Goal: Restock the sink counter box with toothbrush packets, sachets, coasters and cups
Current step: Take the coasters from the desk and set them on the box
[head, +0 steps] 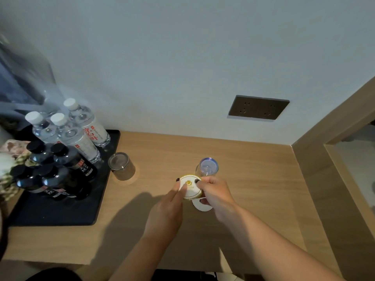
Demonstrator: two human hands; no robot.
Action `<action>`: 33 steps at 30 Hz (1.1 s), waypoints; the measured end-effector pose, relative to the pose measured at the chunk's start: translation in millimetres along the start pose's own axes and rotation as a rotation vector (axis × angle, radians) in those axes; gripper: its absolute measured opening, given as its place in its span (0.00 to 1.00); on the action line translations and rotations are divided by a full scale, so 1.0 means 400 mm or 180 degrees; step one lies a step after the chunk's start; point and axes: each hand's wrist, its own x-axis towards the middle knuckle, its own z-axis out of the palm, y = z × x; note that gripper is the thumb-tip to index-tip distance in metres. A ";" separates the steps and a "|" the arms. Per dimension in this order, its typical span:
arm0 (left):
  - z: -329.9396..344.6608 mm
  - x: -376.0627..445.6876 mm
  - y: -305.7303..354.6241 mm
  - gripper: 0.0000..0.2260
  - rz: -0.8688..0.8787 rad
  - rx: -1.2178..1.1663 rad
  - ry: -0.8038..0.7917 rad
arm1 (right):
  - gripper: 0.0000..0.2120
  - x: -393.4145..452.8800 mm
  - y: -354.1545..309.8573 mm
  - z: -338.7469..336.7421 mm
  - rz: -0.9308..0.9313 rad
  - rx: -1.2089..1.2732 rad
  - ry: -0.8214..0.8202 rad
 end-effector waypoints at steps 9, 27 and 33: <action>-0.076 0.037 0.006 0.10 -0.3192 -0.3296 0.0250 | 0.08 0.004 0.018 0.018 -0.0414 -0.0335 -0.0422; -0.076 -0.026 -0.092 0.22 -0.3455 -0.3174 0.0384 | 0.31 0.155 0.225 -0.040 -0.0196 -0.1561 0.1209; -0.082 -0.028 -0.101 0.21 -0.3391 -0.3059 0.0241 | 0.24 0.177 0.237 -0.008 -0.0069 -0.1992 0.1158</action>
